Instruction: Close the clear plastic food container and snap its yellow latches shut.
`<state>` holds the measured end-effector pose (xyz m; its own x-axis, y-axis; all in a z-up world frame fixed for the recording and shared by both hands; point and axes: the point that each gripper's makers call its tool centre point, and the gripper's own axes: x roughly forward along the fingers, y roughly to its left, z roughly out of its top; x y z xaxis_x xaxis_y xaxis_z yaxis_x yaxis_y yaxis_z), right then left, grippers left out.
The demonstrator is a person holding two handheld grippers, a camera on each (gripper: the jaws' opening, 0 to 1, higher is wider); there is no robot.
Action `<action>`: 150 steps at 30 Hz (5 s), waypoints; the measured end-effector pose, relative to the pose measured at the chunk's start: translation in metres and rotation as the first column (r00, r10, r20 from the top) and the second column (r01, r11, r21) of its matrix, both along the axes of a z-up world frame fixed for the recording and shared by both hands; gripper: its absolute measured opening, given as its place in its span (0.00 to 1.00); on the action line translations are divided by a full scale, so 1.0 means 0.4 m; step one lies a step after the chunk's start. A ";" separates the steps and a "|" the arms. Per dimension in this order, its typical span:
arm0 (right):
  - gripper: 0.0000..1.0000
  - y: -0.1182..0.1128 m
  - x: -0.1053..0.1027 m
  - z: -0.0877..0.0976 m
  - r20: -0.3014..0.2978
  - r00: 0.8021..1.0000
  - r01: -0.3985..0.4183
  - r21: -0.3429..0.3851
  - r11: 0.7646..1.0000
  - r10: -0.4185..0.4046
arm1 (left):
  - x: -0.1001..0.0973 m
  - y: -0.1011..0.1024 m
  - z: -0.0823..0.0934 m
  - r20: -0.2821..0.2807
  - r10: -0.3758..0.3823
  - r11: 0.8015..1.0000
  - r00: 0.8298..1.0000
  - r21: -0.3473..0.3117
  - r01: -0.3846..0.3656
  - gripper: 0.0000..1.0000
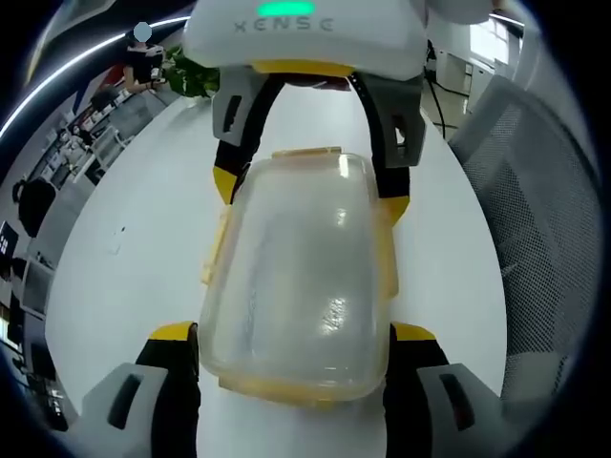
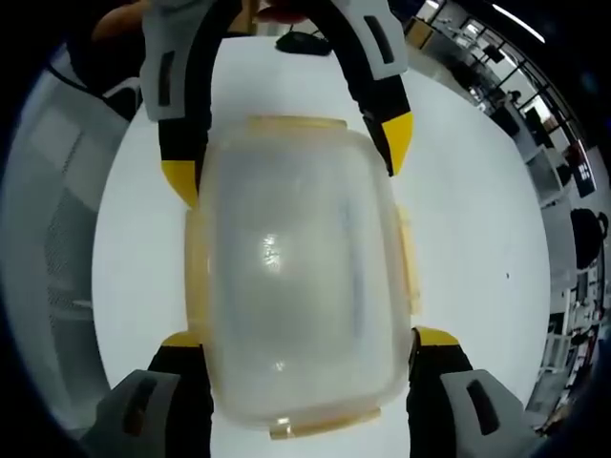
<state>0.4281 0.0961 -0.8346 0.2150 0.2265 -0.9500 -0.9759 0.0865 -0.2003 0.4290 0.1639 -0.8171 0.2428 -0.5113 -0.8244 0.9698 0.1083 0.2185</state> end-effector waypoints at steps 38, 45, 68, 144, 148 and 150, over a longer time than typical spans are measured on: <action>0.87 0.000 0.109 -0.001 -0.002 1.000 -0.018 -0.003 1.000 0.018 | 0.107 -0.004 0.002 0.009 0.011 1.000 1.000 0.027 -0.011 0.80; 0.87 -0.003 0.110 0.003 0.007 1.000 -0.025 0.002 1.000 0.025 | 0.107 -0.006 0.003 0.016 0.009 0.999 1.000 0.037 -0.010 0.82; 0.87 -0.060 0.065 0.063 0.032 0.988 0.143 0.146 0.979 -0.149 | 0.046 -0.008 0.047 0.003 0.123 0.991 0.992 -0.061 -0.123 0.91; 0.80 -0.166 -0.234 0.137 -0.017 0.840 0.450 0.580 0.679 -0.542 | -0.198 0.122 0.105 -0.099 0.480 0.799 0.872 -0.362 -0.481 0.94; 0.80 -0.177 -0.242 0.135 -0.014 0.837 0.451 0.581 0.677 -0.546 | -0.209 0.132 0.099 -0.102 0.487 0.796 0.868 -0.358 -0.488 0.94; 0.80 -0.181 -0.247 0.133 -0.016 0.836 0.454 0.582 0.675 -0.548 | -0.213 0.136 0.098 -0.099 0.488 0.796 0.867 -0.356 -0.489 0.94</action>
<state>0.3293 0.0237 -0.7815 0.5751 0.5044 -0.6441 -0.7152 0.6922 -0.0964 0.3439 0.2183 -0.7781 0.5391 -0.5830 -0.6079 0.7670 0.6380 0.0683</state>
